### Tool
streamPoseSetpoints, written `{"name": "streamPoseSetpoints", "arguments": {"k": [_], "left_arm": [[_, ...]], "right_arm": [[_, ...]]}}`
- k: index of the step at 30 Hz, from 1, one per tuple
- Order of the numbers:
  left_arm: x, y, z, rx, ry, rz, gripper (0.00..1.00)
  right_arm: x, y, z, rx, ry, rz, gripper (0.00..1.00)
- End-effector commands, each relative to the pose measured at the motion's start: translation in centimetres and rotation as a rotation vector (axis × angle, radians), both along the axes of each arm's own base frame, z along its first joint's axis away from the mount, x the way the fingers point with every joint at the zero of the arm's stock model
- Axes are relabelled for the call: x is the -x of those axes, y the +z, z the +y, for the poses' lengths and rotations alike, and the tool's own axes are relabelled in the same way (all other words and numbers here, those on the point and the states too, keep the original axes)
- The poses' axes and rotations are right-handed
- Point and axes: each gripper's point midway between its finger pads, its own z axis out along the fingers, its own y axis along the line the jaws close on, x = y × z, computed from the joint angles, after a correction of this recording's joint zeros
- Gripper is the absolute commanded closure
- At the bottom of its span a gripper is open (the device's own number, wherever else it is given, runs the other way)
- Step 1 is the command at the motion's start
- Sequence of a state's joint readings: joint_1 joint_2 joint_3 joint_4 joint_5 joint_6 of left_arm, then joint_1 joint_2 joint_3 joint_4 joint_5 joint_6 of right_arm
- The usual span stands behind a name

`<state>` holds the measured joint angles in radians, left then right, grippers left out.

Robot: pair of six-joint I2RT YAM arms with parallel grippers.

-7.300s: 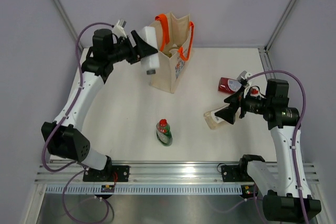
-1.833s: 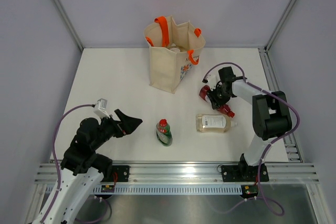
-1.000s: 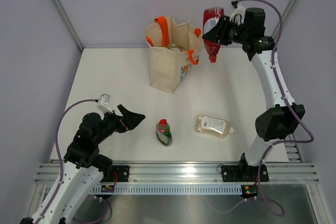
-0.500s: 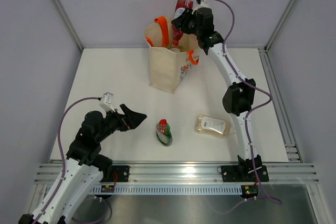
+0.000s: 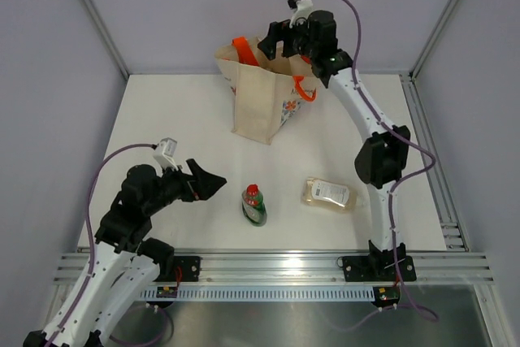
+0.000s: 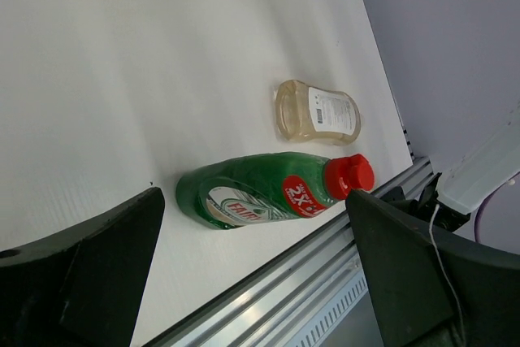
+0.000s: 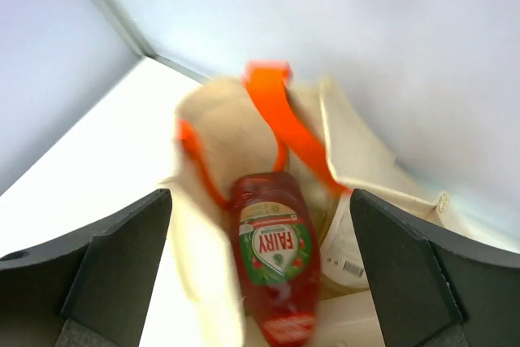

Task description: Place the personal care products into the canvas bag

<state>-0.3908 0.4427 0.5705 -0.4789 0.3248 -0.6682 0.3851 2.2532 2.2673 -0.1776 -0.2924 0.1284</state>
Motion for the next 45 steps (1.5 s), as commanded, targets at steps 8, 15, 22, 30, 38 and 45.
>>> {"name": "streamPoseSetpoints", "arguments": {"k": [8,15,22,30,38,45], "left_arm": [[1.1,4.7,-2.2,-0.093,-0.079,-0.007,0.01],[3.5,3.2,-4.2,-0.314,-0.003,0.086,0.01],[6.1,0.5,-6.6,-0.429,0.252,0.169,0.01],[3.0,-2.9,-10.0,-0.397,0.514,0.025,0.01],[-0.5,-6.3,-11.3,-0.508,0.655,-0.051,0.01],[-3.0,-11.0,-10.5,-0.628,0.656,0.024,0.05]], "right_arm": [[18.5,15.7,-9.9,0.175,0.376,-0.297,0.01],[30.2,3.5,-16.4,0.265,0.447,0.068,0.01],[37.7,-4.8,-17.5,0.220,0.415,0.161,0.00],[38.9,-6.4,-16.5,0.140,0.412,0.033,0.01],[39.3,-6.8,-16.7,0.135,0.405,-0.019,0.01],[39.2,-6.3,-17.0,0.110,0.389,-0.032,0.01]]}}
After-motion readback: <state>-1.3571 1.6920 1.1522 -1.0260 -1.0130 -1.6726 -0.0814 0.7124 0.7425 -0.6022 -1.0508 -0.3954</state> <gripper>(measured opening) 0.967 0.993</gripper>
